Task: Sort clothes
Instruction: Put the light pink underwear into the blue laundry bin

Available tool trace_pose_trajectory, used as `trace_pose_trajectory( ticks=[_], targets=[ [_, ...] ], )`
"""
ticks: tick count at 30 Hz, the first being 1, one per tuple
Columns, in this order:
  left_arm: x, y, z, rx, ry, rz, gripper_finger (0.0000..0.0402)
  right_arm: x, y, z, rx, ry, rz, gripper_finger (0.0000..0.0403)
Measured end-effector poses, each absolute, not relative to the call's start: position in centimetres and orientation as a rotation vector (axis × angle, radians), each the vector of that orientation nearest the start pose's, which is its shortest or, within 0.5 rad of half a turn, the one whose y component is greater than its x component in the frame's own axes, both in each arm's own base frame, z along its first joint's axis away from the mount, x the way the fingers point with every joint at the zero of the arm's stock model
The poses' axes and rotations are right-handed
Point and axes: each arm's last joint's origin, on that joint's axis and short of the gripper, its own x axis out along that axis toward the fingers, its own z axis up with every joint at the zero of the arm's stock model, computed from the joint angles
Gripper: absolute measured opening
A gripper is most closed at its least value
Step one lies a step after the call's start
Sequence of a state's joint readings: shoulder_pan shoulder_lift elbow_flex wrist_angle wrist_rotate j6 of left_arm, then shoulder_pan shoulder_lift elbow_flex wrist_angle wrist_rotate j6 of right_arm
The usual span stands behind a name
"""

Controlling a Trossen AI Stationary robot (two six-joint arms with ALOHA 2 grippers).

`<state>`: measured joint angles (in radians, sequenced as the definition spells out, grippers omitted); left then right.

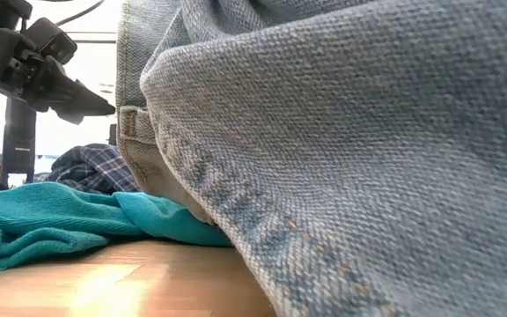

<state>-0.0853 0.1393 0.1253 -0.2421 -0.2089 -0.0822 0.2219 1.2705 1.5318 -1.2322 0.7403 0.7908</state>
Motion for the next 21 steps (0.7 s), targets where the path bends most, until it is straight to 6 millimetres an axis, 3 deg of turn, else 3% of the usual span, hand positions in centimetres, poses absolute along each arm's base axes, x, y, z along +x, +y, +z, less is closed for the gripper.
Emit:
trace_pose_trajectory(
  ticks=[6,11,16,21],
  targets=[
    [9.8,-0.2,17.4,-0.043,0.236,0.134,0.0151,23.0,-0.3,44.0,0.142,0.411,-0.743,0.0009],
    [9.8,-0.2,17.4,-0.042,0.236,0.134,0.0151,23.7,-3.3,45.8,0.074,0.29,-0.771,0.001],
    [9.8,-0.2,17.4,-0.042,0.236,0.134,0.0151,23.7,-6.4,45.5,0.091,0.314,-0.83,0.0013],
    [9.8,-0.2,17.3,-0.042,0.238,0.134,0.0151,24.4,-9.3,43.7,0.138,0.416,-0.914,0.0035]
  ],
)
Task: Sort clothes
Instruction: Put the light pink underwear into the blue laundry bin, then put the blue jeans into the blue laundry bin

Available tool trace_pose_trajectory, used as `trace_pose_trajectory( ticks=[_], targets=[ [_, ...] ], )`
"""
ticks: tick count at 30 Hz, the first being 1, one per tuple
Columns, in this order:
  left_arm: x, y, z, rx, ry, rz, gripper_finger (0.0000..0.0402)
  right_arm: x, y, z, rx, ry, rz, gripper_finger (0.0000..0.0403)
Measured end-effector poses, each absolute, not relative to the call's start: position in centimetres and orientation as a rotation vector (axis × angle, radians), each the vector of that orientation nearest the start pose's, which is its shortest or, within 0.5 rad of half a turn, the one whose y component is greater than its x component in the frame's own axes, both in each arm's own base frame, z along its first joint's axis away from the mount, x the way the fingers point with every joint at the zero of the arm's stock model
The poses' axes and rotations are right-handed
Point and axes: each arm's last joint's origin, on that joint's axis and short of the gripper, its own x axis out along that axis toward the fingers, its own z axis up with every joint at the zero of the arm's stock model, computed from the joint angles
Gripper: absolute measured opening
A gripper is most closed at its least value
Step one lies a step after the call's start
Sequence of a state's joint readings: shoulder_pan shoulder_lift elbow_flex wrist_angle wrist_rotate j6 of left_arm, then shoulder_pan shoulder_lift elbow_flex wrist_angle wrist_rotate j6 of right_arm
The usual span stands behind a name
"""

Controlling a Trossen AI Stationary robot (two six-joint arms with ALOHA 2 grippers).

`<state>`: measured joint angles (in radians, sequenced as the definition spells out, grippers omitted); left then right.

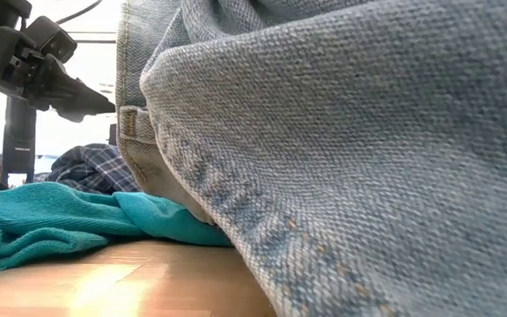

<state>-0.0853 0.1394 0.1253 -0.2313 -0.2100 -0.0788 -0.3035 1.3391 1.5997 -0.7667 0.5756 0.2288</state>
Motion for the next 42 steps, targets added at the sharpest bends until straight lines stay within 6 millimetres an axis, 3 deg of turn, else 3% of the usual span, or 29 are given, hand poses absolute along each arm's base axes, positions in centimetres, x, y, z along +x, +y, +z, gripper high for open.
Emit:
trace_pose_trajectory(
  ticks=[12,17,22,27,35,42],
  targets=[
    [9.7,-0.2,17.2,-0.041,0.248,0.133,0.0151,29.2,-14.7,35.5,0.399,0.804,-0.804,0.0125],
    [9.7,-0.2,17.2,-0.041,0.248,0.134,0.0151,29.7,-15.7,34.4,0.4,0.837,-0.815,0.0159],
    [9.7,-0.2,17.1,-0.04,0.264,0.134,0.0151,29.0,-15.4,35.4,0.379,0.811,-0.805,0.017],
    [9.7,-0.2,17.1,-0.041,0.266,0.135,0.0151,26.9,-13.5,37.6,0.374,0.791,-0.775,0.0167],
    [9.7,-0.2,17.1,-0.042,0.266,0.134,0.0151,23.0,-8.0,41.1,0.403,0.724,-0.682,0.0162],
    [9.7,-0.2,17.1,-0.049,0.262,0.135,0.0151,21.6,-3.1,42.2,0.409,0.723,-0.527,0.0164]
  ],
)
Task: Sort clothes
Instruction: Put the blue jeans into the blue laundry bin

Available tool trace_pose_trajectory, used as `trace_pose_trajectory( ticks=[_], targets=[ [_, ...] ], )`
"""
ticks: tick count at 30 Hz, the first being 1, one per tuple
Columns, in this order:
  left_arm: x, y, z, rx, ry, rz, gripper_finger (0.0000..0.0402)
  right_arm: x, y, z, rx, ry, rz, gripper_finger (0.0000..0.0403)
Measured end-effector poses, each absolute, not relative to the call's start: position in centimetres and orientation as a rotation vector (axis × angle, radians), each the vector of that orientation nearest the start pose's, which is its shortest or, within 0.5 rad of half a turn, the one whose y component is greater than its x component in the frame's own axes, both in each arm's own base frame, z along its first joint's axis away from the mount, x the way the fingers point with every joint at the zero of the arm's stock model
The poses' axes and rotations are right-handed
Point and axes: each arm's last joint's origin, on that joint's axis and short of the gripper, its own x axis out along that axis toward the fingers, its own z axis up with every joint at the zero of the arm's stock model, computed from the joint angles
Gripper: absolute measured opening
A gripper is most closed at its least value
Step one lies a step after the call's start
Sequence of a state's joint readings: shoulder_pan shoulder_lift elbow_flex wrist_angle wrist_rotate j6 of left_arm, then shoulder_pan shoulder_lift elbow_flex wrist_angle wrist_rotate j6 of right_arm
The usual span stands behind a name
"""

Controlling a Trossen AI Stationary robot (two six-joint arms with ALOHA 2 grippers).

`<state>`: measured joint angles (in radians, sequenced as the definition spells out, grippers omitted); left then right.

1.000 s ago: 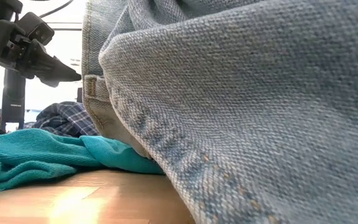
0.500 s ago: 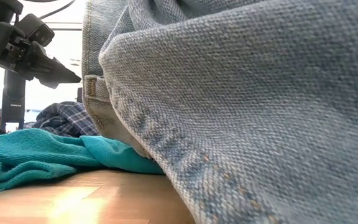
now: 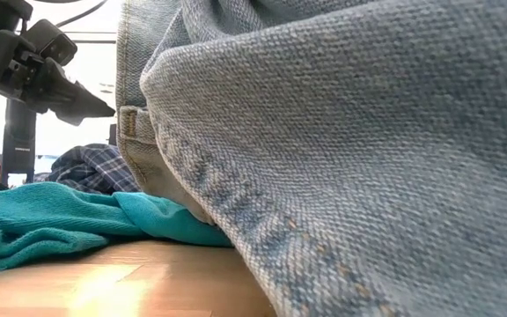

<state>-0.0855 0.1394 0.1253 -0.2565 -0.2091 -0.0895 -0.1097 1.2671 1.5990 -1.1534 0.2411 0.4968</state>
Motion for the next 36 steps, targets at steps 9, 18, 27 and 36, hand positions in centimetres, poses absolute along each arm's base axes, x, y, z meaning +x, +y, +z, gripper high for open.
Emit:
trace_pose_trajectory(
  ticks=[9,18,27,36],
  targets=[
    [9.7,-0.2,17.1,-0.069,0.261,0.137,0.0151,23.4,1.6,41.2,0.332,0.789,-0.368,0.0199],
    [9.7,-0.2,17.1,-0.068,0.265,0.137,0.0151,26.2,5.8,38.5,0.218,0.905,-0.276,0.0266],
    [9.7,-0.2,17.1,-0.068,0.265,0.137,0.0151,29.4,10.4,34.5,0.15,1.05,-0.157,0.028],
    [9.7,-0.2,17.1,-0.073,0.265,0.138,0.0151,30.7,13.1,32.7,0.173,1.087,-0.032,0.0255]
  ],
)
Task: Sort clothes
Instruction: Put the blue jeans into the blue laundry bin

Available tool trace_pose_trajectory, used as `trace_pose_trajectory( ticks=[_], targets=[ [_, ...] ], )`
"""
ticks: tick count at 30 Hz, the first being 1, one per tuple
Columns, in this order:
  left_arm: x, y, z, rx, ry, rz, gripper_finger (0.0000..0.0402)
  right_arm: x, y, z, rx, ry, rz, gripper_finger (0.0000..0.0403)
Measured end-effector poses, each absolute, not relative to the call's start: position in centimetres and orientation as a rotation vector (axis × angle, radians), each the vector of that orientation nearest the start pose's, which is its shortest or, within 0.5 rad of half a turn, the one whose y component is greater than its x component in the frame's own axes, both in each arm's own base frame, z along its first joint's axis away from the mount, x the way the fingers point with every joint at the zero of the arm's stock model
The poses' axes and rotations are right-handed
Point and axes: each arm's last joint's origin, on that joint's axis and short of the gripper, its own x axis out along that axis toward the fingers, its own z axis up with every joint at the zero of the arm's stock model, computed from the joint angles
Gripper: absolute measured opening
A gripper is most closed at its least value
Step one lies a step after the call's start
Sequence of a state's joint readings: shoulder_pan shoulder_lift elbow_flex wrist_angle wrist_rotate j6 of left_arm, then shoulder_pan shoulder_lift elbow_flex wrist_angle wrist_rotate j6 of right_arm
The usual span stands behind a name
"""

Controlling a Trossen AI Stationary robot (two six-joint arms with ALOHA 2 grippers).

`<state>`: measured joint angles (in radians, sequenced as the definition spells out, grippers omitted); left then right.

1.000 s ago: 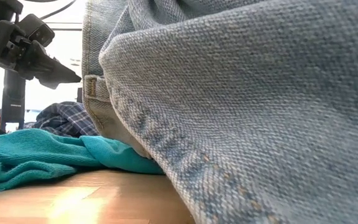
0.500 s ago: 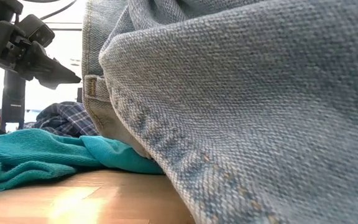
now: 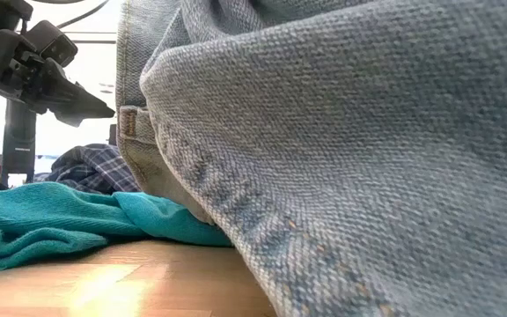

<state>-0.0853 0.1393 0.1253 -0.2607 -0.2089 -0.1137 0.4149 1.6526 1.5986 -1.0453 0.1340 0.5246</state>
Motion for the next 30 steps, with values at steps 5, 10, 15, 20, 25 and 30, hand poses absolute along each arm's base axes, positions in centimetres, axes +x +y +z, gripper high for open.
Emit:
trace_pose_trajectory(
  ticks=[5,10,15,20,25,30],
  targets=[
    [9.7,-0.2,17.1,-0.075,0.265,0.138,0.0151,30.9,13.9,33.3,0.206,1.017,0.017,0.0246],
    [9.7,-0.2,17.1,-0.075,0.265,0.138,0.0151,31.0,14.8,33.1,0.203,1.005,0.045,0.0245],
    [9.7,-0.2,17.1,-0.076,0.265,0.138,0.0151,31.1,15.6,32.5,0.194,1.017,0.056,0.0244],
    [9.7,-0.2,17.0,-0.095,0.268,0.137,0.0151,31.3,16.2,31.6,0.18,1.054,0.049,0.0243],
    [9.7,-0.3,17.0,-0.097,0.267,0.129,0.0151,31.8,16.6,30.0,0.161,1.125,0.028,0.024],
    [9.7,-0.3,17.0,-0.096,0.269,0.129,0.0151,33.0,17.0,27.3,0.112,1.216,0.025,0.0239]
  ],
)
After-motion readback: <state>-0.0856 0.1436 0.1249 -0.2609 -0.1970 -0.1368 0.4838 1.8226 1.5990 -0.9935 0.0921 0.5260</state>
